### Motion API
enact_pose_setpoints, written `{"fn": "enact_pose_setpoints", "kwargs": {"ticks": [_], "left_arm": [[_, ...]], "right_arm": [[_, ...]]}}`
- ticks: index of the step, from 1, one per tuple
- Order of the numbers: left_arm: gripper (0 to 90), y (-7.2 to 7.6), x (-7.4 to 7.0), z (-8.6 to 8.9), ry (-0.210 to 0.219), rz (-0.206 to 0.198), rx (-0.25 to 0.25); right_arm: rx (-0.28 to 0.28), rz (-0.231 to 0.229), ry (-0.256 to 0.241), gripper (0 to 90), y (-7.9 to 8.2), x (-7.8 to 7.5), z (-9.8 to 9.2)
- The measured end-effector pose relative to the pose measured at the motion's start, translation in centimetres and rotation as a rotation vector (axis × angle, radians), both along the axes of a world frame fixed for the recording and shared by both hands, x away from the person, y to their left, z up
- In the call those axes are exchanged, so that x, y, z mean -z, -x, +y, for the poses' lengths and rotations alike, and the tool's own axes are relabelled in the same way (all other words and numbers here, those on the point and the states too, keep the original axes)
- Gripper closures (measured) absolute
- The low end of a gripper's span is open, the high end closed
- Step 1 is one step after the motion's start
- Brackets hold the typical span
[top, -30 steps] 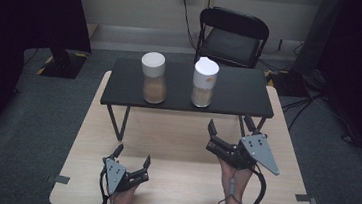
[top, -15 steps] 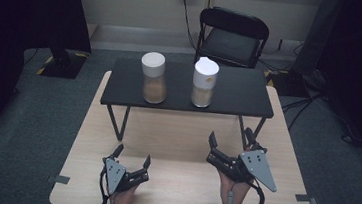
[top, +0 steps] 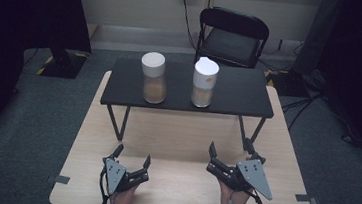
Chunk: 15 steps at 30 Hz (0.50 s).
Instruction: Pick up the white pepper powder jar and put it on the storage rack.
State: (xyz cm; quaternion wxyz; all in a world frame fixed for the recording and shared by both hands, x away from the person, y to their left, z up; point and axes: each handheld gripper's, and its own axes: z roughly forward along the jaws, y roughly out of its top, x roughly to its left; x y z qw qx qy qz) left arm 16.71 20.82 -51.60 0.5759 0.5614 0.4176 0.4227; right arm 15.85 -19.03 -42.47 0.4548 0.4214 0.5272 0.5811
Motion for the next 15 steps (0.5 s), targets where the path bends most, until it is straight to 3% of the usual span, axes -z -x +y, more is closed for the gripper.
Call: {"fn": "enact_pose_setpoints", "kwargs": {"ticks": [15], "left_arm": [[2.3,0.0,0.0,0.0,0.000,0.000,0.000]], "right_arm": [[0.012,0.054,0.019,0.0,0.1,2.5,-0.2]]}}
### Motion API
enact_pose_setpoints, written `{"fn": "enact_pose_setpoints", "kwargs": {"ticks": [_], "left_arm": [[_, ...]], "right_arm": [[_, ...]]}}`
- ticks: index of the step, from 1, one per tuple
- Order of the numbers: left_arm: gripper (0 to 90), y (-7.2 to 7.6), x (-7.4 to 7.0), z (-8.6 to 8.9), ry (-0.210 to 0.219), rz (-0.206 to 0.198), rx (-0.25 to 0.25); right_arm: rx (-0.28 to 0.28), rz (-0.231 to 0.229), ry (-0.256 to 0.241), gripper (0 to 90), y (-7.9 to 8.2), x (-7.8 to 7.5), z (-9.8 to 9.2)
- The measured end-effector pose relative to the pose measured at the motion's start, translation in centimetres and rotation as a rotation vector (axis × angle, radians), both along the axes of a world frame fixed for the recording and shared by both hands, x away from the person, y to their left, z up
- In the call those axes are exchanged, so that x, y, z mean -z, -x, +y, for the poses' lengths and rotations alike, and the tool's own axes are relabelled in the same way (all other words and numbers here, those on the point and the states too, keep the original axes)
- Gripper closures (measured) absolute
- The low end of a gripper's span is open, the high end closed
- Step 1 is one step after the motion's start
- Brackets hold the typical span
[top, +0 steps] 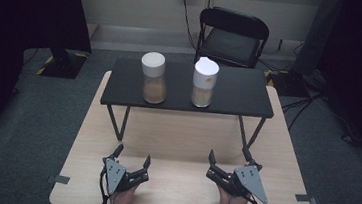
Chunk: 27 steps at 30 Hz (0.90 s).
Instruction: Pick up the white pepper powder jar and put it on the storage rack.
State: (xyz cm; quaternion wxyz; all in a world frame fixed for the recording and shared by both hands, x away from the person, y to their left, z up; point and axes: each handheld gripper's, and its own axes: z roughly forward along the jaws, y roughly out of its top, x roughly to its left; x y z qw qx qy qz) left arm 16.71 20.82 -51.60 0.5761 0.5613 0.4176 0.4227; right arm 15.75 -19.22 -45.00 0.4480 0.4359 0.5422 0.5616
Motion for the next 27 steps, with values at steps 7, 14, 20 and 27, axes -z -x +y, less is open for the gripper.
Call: {"fn": "enact_pose_setpoints", "kwargs": {"ticks": [7,14,20,27], "left_arm": [[2.3,0.0,0.0,0.0,0.000,0.000,0.000],[2.3,0.0,0.0,0.0,0.000,0.000,0.000],[2.3,0.0,0.0,0.0,0.000,0.000,0.000],[2.3,0.0,0.0,0.0,0.001,0.000,0.000]], "right_arm": [[0.000,0.014,0.004,0.0,-0.1,0.7,-0.1],[0.005,0.023,0.008,0.0,0.0,1.6,-0.1],[0.012,0.030,0.011,0.0,-0.1,2.3,-0.2],[0.024,0.045,0.016,0.0,-0.2,3.2,-0.2]]}}
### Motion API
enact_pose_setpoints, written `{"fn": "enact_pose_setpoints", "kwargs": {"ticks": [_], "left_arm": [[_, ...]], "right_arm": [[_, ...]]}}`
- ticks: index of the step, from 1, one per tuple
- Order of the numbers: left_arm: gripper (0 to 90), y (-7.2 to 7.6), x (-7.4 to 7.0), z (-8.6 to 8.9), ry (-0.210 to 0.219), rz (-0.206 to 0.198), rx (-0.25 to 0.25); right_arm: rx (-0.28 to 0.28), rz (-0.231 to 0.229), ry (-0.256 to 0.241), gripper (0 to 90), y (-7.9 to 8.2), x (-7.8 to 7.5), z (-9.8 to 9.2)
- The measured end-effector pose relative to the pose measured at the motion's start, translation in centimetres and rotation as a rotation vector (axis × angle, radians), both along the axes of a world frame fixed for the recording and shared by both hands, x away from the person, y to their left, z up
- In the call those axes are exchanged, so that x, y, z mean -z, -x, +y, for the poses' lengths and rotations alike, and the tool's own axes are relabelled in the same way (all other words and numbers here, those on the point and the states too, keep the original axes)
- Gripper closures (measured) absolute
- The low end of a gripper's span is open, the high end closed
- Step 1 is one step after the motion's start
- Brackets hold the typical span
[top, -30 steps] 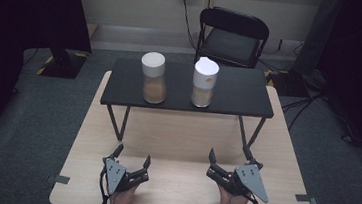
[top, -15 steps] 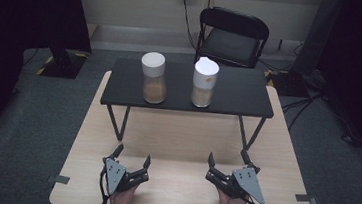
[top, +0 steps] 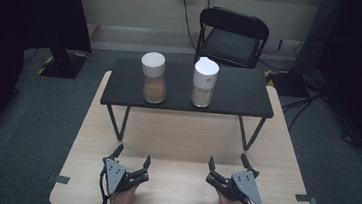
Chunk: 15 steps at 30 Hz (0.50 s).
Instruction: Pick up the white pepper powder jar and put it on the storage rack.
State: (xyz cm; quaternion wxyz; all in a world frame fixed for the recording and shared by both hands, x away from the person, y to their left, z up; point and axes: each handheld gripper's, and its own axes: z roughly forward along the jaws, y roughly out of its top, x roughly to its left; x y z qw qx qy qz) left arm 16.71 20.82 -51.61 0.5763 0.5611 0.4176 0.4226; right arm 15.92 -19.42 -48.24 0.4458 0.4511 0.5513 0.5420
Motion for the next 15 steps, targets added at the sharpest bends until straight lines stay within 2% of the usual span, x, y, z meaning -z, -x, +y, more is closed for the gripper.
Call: {"fn": "enact_pose_setpoints", "kwargs": {"ticks": [5,15], "left_arm": [[2.3,0.0,0.0,0.0,0.000,0.000,0.000],[2.3,0.0,0.0,0.0,0.000,0.000,0.000]], "right_arm": [[0.011,0.015,-0.002,0.0,-0.1,0.4,-0.1],[0.027,0.017,0.006,0.4,-0.1,1.5,-0.1]]}}
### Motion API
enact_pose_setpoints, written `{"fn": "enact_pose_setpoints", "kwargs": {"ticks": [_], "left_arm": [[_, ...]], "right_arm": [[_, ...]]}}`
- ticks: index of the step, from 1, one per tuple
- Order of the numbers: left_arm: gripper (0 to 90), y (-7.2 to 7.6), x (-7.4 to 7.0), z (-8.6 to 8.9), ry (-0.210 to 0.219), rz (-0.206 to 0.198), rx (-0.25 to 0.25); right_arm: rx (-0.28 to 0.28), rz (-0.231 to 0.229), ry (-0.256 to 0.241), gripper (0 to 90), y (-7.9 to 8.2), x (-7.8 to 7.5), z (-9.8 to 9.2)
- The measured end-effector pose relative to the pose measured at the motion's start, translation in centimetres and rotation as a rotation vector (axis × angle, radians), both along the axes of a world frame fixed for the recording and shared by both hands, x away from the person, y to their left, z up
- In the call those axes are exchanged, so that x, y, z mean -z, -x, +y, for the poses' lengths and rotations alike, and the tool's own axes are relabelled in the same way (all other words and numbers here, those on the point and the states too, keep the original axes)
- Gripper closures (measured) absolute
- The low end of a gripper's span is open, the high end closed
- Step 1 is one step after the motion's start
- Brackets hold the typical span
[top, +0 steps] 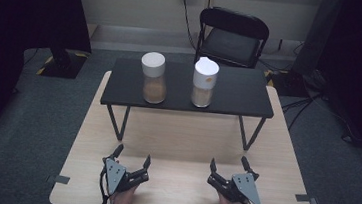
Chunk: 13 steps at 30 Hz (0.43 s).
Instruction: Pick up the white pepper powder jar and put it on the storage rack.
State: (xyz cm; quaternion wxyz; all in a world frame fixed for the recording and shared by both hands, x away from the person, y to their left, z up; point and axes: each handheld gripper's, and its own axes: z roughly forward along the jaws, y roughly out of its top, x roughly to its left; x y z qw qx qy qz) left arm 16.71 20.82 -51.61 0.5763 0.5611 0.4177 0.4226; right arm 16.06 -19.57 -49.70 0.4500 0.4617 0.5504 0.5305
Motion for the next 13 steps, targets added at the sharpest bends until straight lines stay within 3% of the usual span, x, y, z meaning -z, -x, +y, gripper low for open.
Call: {"fn": "enact_pose_setpoints", "kwargs": {"ticks": [13], "left_arm": [[2.3,0.00,0.00,0.00,0.000,0.000,0.000]], "right_arm": [[0.005,0.001,-0.002,0.3,0.04,0.55,-0.06]]}}
